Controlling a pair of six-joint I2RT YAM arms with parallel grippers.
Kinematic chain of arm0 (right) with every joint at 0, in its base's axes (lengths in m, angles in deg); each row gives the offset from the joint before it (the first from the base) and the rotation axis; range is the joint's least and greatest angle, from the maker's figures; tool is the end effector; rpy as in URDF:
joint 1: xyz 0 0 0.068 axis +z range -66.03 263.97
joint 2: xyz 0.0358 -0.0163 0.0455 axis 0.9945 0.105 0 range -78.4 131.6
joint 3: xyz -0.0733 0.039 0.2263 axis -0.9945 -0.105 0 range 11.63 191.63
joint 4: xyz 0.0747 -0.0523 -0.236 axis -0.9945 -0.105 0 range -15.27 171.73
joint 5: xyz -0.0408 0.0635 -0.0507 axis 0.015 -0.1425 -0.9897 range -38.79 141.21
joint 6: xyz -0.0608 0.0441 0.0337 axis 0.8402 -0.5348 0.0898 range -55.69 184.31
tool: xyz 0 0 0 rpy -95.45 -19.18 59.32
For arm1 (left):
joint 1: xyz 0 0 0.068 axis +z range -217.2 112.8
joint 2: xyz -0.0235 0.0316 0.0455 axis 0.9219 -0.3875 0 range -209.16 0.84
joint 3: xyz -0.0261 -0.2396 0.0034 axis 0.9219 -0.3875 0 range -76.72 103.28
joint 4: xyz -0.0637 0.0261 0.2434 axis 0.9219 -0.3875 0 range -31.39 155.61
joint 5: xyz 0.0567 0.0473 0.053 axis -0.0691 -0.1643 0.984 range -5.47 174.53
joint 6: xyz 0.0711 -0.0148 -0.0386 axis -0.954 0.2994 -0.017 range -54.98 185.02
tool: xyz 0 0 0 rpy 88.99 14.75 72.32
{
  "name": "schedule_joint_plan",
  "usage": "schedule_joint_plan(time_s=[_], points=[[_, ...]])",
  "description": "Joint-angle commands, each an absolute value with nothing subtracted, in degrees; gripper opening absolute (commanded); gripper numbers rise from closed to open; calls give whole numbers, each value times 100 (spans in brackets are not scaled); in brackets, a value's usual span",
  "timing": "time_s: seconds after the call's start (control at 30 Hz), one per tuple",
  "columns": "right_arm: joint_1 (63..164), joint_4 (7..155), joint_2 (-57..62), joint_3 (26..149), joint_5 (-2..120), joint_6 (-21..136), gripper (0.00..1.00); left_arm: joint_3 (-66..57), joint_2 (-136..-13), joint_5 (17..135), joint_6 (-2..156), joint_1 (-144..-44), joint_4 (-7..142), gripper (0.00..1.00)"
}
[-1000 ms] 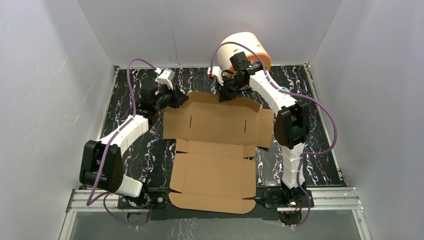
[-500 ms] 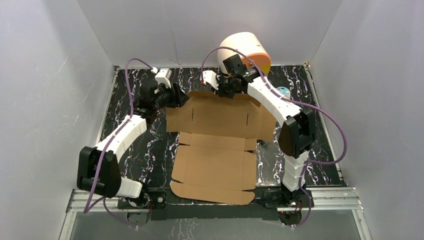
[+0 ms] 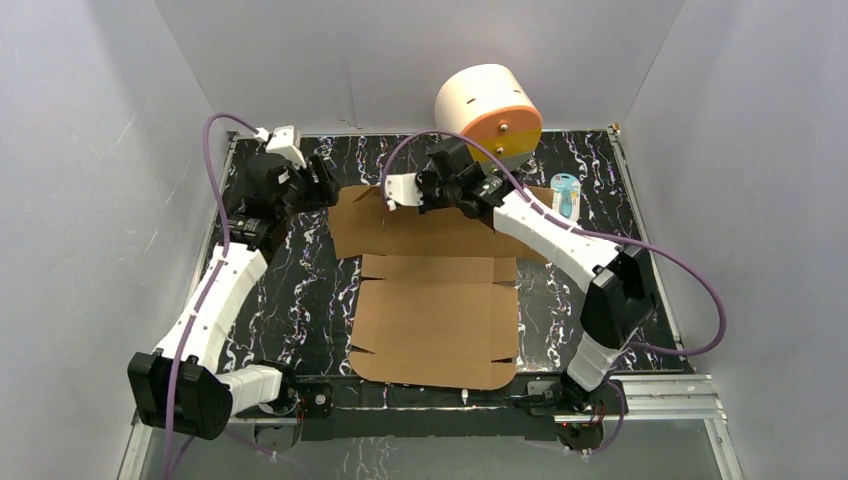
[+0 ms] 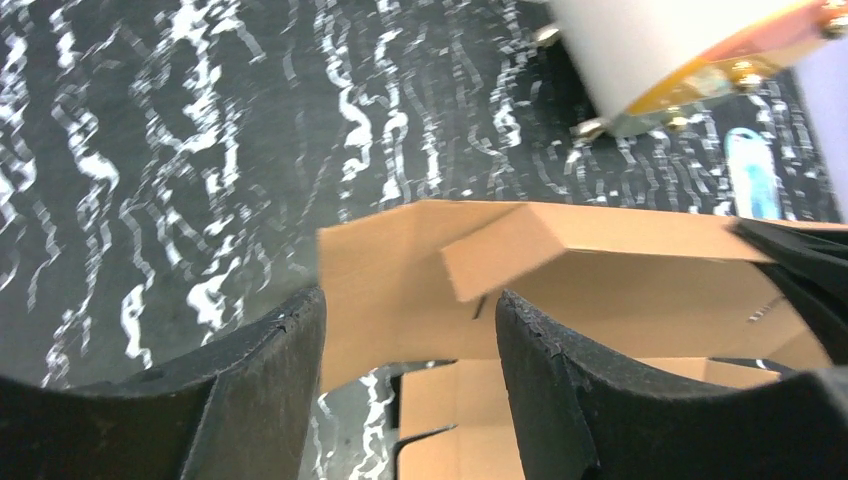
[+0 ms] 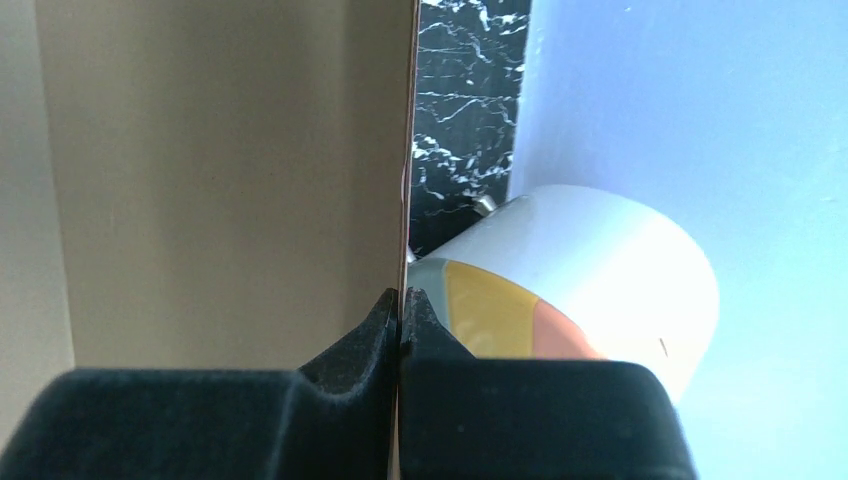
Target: Fold the paper box
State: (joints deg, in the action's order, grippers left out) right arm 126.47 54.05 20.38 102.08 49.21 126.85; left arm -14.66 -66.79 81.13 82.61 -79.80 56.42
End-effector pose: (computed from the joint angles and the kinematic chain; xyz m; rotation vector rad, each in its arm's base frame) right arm 0.3078 0.2786 0.2813 -1.7407 1.3593 -0.2338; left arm 0.3049 -0.0725 0.3269 -0.0381 1.8485 -0.4239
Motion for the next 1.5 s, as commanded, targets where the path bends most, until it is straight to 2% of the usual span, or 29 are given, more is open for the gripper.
schedule_joint_plan(time_s=[0.0, 0.17, 0.43, 0.87, 1.0, 1.27, 1.47], points=[[12938, 6647, 1416, 9765, 4169, 13538, 0, -1310, -6604, 8574, 8345, -7653, 4919, 61], [13149, 7966, 1065, 8957, 3943, 14136, 0, -1447, -6628, 8029, 8613, -7163, 4910, 61], [13284, 8911, 909, 8007, 3737, 14274, 0, -1631, -6551, 7643, 8684, -6899, 4937, 61], [13726, 9114, 314, 6589, 3536, 13566, 0, -2027, -6451, 7073, 8638, -6900, 4884, 63], [13764, 9414, 242, 6135, 3491, 13457, 0, -2112, -6481, 6458, 8783, -6899, 4930, 62], [13790, 9620, 170, 5913, 3409, 13497, 0, -2136, -6329, 6424, 8875, -6905, 4903, 66], [13794, 9545, 166, 5957, 3494, 13412, 0, -1811, -6430, 6124, 9107, -7138, 4926, 57]])
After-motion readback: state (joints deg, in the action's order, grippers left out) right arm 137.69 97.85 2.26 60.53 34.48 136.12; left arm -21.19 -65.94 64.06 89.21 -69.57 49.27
